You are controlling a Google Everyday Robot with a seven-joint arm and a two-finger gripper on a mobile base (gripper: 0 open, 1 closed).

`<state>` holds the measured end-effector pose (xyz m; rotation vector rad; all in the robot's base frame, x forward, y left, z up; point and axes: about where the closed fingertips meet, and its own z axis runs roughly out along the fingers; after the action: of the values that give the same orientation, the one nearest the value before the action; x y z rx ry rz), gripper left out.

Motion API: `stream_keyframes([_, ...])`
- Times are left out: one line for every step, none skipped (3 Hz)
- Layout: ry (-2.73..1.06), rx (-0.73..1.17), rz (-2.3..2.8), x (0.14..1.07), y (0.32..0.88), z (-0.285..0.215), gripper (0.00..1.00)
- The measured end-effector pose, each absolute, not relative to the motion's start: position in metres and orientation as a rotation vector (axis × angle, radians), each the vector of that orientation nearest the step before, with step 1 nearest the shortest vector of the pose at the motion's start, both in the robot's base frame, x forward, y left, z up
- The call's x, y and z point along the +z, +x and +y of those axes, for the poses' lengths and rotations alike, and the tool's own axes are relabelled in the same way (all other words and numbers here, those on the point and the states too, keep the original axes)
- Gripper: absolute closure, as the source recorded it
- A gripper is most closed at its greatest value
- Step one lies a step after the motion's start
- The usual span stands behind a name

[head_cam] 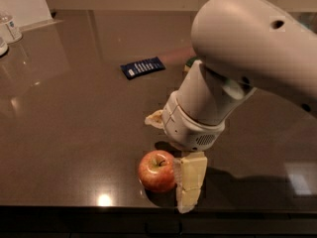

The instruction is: Move apple near rxbar blueberry

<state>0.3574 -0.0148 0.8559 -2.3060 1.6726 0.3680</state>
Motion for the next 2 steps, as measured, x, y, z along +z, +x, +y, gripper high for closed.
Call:
stream_keyframes([-2.341,0.371,1.654,0.8505,0.3542,-0.0101,0.15])
stream_keyframes([-2.350,0.353,1.660,0.8478,0.3547,-0.0109,0.39])
